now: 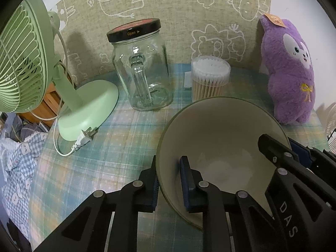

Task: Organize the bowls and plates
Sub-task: 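Close both tools on the cream bowl stack's rim, then lift the cream bowl stack with both tools and carry it toward the plates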

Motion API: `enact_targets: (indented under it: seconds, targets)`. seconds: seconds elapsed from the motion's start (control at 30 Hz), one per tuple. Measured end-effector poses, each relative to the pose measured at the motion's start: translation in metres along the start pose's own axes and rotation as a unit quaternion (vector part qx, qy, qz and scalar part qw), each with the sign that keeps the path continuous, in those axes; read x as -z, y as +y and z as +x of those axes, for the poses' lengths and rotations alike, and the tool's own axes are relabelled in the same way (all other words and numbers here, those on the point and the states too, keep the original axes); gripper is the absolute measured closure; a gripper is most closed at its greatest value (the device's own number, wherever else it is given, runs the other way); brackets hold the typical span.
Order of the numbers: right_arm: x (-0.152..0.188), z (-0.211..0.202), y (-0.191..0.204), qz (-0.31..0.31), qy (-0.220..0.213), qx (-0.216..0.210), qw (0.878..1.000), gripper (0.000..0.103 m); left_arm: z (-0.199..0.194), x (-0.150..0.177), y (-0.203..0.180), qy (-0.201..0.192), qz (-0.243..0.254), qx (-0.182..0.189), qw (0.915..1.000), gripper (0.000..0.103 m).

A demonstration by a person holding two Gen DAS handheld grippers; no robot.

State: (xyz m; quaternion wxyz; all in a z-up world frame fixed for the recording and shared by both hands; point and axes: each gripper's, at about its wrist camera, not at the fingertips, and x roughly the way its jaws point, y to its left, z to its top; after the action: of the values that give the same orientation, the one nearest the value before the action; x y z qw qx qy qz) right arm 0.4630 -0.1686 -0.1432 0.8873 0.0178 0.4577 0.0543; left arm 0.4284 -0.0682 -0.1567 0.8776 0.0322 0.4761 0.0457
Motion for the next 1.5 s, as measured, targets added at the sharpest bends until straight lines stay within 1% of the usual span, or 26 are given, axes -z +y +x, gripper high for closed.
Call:
enact_targets:
  seconds: [0.2, 0.4, 0.6, 0.8, 1.2, 1.5]
  targets:
    - [0.000, -0.007, 0.001, 0.003, -0.002, 0.007, 1.000, 0.082, -0.006, 0.002, 0.001, 0.005, -0.005, 0.006, 1.0000, 0.087]
    - [0.003, -0.017, 0.002, 0.004, -0.003, 0.006, 1.000, 0.082, -0.015, 0.006, 0.003, -0.001, -0.004, 0.005, 1.0000, 0.087]
    - [0.011, -0.025, 0.005, 0.004, -0.001, 0.009, 1.000, 0.082, -0.021, 0.014, 0.007, 0.007, -0.007, 0.011, 0.9999, 0.087]
    - [0.017, -0.037, 0.008, 0.009, -0.002, 0.012, 1.000, 0.082, -0.034, 0.021, 0.009, 0.002, -0.003, 0.013, 0.9999, 0.087]
    - [0.027, -0.081, 0.022, 0.012, -0.018, 0.028, 0.999, 0.082, -0.073, 0.031, 0.020, -0.013, -0.006, 0.032, 0.9994, 0.087]
    - [0.034, -0.126, 0.031, 0.024, -0.038, 0.037, 0.998, 0.082, -0.116, 0.037, 0.028, -0.037, 0.000, 0.042, 0.9984, 0.087]
